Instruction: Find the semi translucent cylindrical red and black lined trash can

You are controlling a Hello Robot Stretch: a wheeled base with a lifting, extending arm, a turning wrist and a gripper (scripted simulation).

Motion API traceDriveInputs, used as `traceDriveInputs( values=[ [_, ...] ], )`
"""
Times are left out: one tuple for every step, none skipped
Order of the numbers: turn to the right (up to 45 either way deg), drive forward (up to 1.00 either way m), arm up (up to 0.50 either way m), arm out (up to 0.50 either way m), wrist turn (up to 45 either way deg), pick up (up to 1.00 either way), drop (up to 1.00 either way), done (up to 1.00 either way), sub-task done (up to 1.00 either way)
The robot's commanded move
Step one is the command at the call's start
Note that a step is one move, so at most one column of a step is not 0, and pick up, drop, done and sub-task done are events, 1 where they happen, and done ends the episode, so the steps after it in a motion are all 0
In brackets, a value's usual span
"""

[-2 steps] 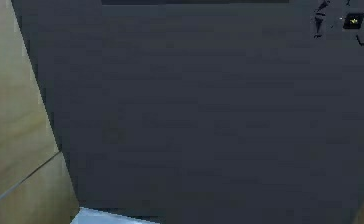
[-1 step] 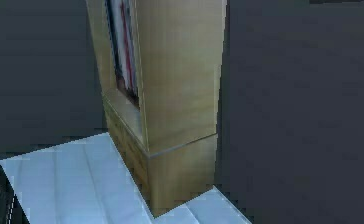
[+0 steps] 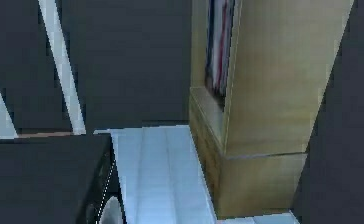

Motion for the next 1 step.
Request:
traceDriveInputs(
  values=[
    [0.0, 0.1, 0.0, 0.0, 0.0, 0.0, 0.0, 0.0, 0.0]
  ],
)
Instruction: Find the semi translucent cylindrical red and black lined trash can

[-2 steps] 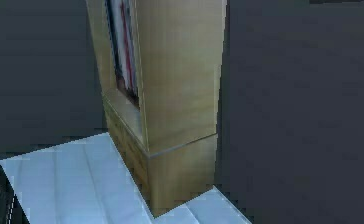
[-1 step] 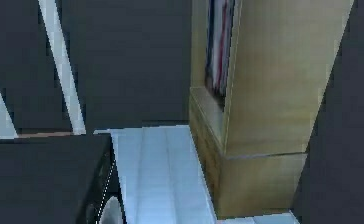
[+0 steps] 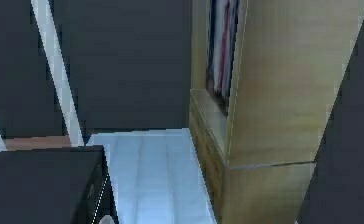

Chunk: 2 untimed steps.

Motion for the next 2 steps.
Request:
traceDriveInputs(
  values=[
    [0.0, 1.0, 0.0, 0.0, 0.0, 0.0, 0.0, 0.0, 0.0],
    [-45.0, 0.0, 0.0, 0.0, 0.0, 0.0, 0.0, 0.0, 0.0]
  ],
)
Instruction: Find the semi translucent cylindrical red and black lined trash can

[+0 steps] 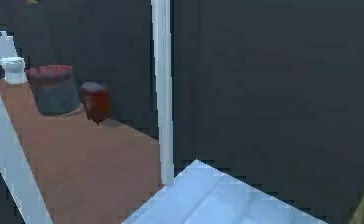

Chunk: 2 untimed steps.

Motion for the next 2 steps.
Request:
traceDriveInputs(
  values=[
    [-18.0, 0.0, 0.0, 0.0, 0.0, 0.0, 0.0, 0.0, 0.0],
    [0.0, 0.95, 0.0, 0.0, 0.0, 0.0, 0.0, 0.0, 0.0]
  ],
)
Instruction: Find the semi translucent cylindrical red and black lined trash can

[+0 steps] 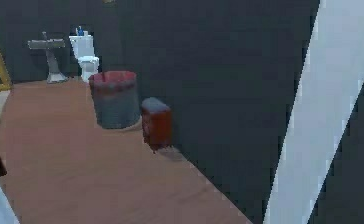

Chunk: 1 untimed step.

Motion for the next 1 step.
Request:
traceDriveInputs(
  values=[
    [-21.0, 0.0, 0.0, 0.0, 0.0, 0.0, 0.0, 0.0, 0.0]
  ],
)
